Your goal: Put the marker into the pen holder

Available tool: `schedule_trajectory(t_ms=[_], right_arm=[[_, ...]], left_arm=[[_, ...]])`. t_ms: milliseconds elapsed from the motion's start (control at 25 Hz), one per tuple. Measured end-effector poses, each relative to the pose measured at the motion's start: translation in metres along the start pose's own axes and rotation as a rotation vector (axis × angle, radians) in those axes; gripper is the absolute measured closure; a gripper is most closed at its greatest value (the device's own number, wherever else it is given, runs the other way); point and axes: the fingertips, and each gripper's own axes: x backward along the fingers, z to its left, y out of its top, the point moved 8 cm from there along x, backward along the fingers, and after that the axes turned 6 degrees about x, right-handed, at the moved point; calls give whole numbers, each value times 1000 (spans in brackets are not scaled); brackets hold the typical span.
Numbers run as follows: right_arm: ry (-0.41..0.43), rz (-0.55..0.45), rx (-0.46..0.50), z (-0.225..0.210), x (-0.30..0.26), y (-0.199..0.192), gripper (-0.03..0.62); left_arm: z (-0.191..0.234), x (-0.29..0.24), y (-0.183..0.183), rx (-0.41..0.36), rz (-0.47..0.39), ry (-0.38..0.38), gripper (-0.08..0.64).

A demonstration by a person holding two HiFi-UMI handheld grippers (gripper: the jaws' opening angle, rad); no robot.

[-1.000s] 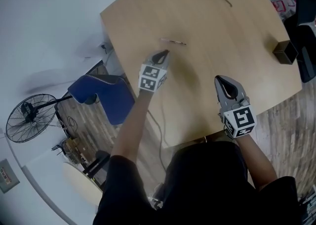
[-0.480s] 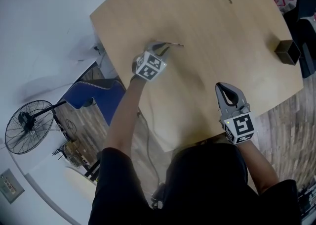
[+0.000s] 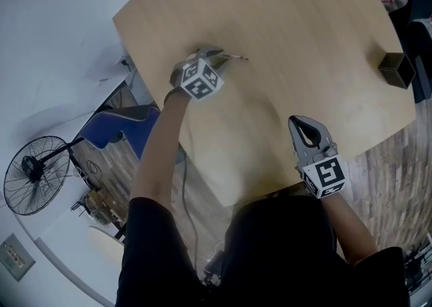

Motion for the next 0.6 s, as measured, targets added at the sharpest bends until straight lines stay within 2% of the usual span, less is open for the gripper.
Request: schedule_trajectory(t_ms=[80, 280, 480, 600], right_arm=[[5, -16, 5, -1, -1, 2, 592], [4, -13, 6, -1, -3, 1, 592], [-6, -16, -5, 1, 2, -7, 592], [-32, -11, -14, -1, 11, -14, 592]], left_arm=[[0, -3, 0, -50, 23, -3, 433], [3, -10, -1, -51, 38, -33, 428], [0, -13, 0, -170, 71, -81, 463], [-2, -16, 4, -203, 108, -110, 477]])
